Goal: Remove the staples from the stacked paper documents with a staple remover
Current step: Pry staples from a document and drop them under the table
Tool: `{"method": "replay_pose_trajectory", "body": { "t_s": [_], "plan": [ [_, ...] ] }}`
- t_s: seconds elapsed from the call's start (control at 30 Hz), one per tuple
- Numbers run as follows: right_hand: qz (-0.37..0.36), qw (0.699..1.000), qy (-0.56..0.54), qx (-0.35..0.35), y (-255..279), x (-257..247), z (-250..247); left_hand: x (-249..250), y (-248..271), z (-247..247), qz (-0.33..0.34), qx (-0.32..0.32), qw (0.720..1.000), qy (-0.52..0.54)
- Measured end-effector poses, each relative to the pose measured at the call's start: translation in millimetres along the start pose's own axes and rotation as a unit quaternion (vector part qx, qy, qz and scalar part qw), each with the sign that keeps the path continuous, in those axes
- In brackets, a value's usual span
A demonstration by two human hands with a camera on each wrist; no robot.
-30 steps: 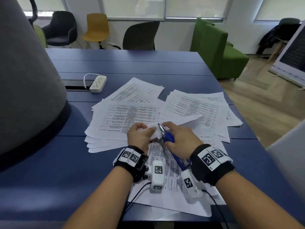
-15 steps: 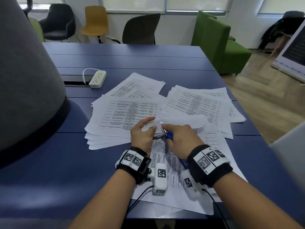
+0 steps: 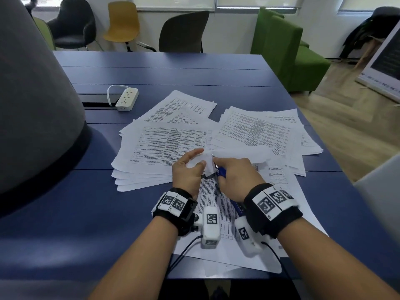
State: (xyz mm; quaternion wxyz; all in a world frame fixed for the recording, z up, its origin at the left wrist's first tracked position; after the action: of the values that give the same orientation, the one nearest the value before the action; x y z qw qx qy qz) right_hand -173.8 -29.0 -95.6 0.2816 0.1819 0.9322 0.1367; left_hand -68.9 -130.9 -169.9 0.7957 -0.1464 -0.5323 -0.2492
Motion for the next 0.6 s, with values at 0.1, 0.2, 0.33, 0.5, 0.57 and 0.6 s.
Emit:
{"method": "replay_pose_trajectory", "body": {
  "t_s": [0.1, 0.2, 0.33, 0.5, 0.57, 0.6],
  "plan": [
    [0.002, 1.000, -0.024, -0.008, -1.3, 2.9, 0.3, 0.9, 0.4, 0.9, 0.000, -0.002, 1.000, -0.008],
    [0.005, 0.999, -0.048, -0.002, -2.8, 5.9, 0.8, 2.2, 1.5, 2.1, 0.001, -0.004, 1.000, -0.007],
    [-0.007, 0.997, -0.083, 0.006, -2.8, 7.7, 1.5, 1.4, 2.0, 1.6, -0.002, -0.002, 1.000, -0.006],
    [-0.028, 0.991, -0.128, 0.004, -4.3, 14.0, -1.0, 0.1, 1.1, 0.5, -0.007, -0.001, 1.000, 0.003],
    [-0.043, 0.988, -0.147, -0.004, -6.0, 16.8, 0.4, -1.4, 0.9, -0.3, -0.015, 0.000, 1.000, 0.004],
    [-0.050, 0.985, -0.162, -0.009, -6.6, 18.7, 2.0, -2.5, 0.6, -1.4, -0.018, 0.001, 1.000, 0.004]
  ]
}}
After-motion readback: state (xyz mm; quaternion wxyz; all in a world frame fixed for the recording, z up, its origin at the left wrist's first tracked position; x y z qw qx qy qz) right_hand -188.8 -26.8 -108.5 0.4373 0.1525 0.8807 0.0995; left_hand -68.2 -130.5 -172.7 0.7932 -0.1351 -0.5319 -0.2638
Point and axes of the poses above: each hand's wrist, its own y-axis away from the middle knuckle, its own z-axis out of the palm, x = y × z, the point moved 10 cm from there along -y, towards the middle knuckle, and after that the axes turned 15 degrees about -x, right-handed, at the moved point
